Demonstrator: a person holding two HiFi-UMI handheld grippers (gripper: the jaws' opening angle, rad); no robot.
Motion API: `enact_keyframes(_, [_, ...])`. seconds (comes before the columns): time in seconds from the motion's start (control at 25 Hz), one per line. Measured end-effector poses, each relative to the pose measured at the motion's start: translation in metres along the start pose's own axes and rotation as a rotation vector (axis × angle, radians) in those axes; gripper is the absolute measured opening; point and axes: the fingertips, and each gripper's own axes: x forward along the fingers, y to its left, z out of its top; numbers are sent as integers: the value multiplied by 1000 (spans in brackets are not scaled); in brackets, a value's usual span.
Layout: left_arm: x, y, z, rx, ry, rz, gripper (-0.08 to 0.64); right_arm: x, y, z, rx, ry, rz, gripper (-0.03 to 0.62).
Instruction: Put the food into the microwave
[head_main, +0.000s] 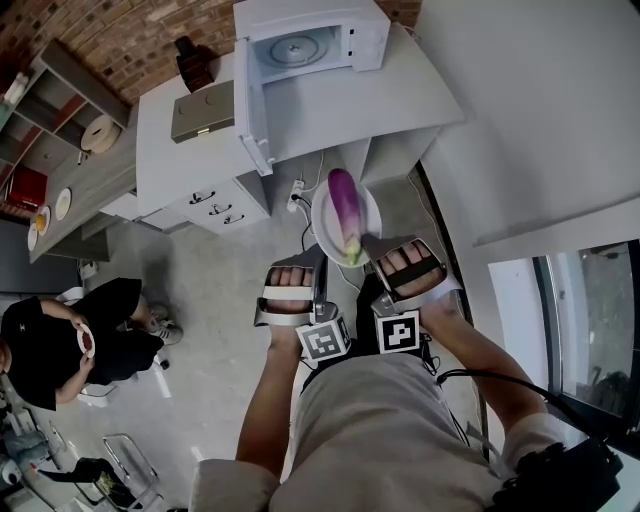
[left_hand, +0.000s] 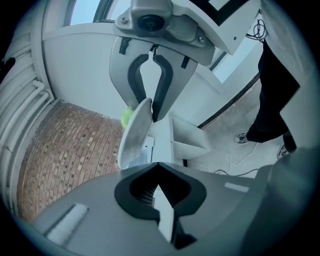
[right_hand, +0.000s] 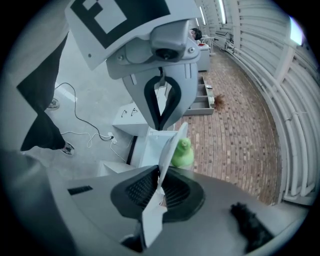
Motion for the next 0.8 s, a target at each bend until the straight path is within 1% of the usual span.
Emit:
enact_keyframes(0.08, [14, 1, -1, -1, 0, -4, 5, 14, 2, -4, 2, -5, 4, 26])
enact_keyframes(0.2, [53, 7, -5, 1, 16, -11, 5, 54, -2, -22, 6, -18, 3, 26])
enact_keyframes(0.32, [102, 18, -9, -3, 46, -18, 5, 100, -9, -48, 6, -38, 6, 26])
enact_keyframes(0.52, [186, 49, -2, -17, 83, -34, 5, 174, -29, -100, 7, -78, 12, 26])
enact_keyframes(0.64, [230, 64, 6, -33, 107, -52, 5, 210, -37, -129, -2, -113, 21, 26])
enact_keyframes(0.8, [286, 79, 5, -30, 159, -62, 5, 253, -41, -157, -21, -167, 26, 26])
